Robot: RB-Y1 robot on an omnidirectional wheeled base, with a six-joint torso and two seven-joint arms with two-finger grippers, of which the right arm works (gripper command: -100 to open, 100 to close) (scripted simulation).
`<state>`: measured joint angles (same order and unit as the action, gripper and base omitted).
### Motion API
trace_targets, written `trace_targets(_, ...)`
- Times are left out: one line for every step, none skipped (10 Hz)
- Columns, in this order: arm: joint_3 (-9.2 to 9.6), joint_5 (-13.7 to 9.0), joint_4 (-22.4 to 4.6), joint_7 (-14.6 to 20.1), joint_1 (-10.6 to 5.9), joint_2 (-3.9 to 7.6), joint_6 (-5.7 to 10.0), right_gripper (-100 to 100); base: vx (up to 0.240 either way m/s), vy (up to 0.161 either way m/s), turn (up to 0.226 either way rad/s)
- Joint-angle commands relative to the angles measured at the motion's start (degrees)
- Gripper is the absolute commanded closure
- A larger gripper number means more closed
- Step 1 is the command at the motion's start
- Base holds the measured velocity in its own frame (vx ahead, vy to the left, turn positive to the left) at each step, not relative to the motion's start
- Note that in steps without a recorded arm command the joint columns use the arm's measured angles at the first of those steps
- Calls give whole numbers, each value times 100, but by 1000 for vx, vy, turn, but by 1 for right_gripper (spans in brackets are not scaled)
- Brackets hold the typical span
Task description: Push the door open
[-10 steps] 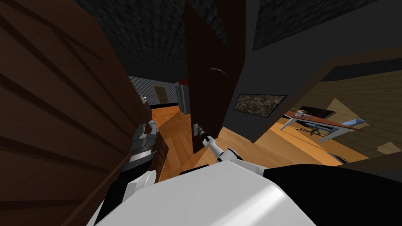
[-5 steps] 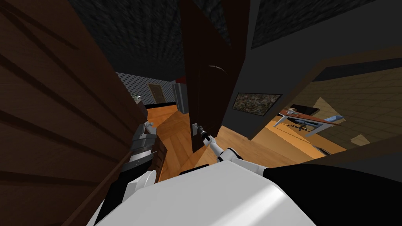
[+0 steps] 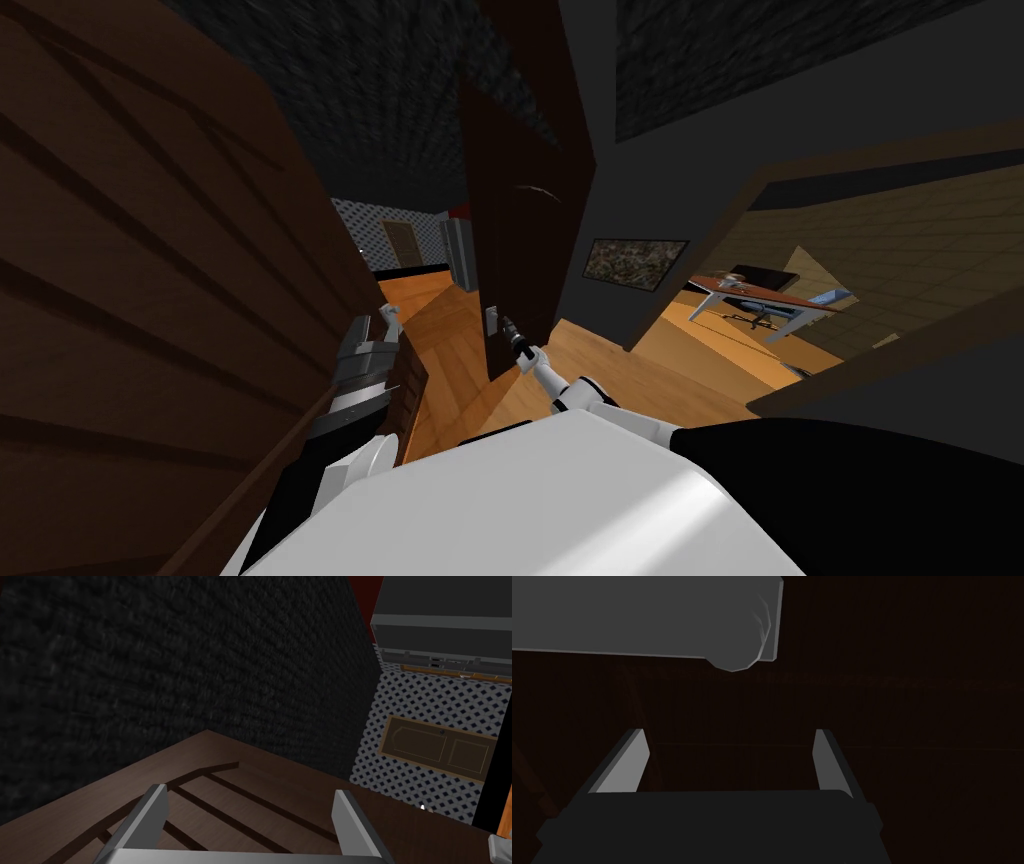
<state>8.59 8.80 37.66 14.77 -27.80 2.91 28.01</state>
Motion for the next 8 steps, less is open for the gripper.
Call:
trace_targets(41, 9, 48, 33, 16, -65, -39, -100, -214, -32, -5)
trace_targets(59, 12, 51, 48, 14, -115, -46, -100, -195, -39, -7)
trace_targets(35, 6, -2, 26, -8, -95, -18, -100, -87, -20, 2)
trace_targets(14, 1, -12, 7, -4, -29, 2, -100, 104, 30, 30)
trace_targets(8, -1, -14, 2, -3, -17, 7, -100, 170, 53, 19)
trace_targets(-4, -4, -16, -9, -1, -1, 17, -100, 193, 83, 15)
trace_targets(-18, -8, -19, -21, 1, 6, 27, -100, 211, 85, 17)
trace_targets(-31, -11, -22, -33, 4, 2, 38, -100, 207, 81, 20)
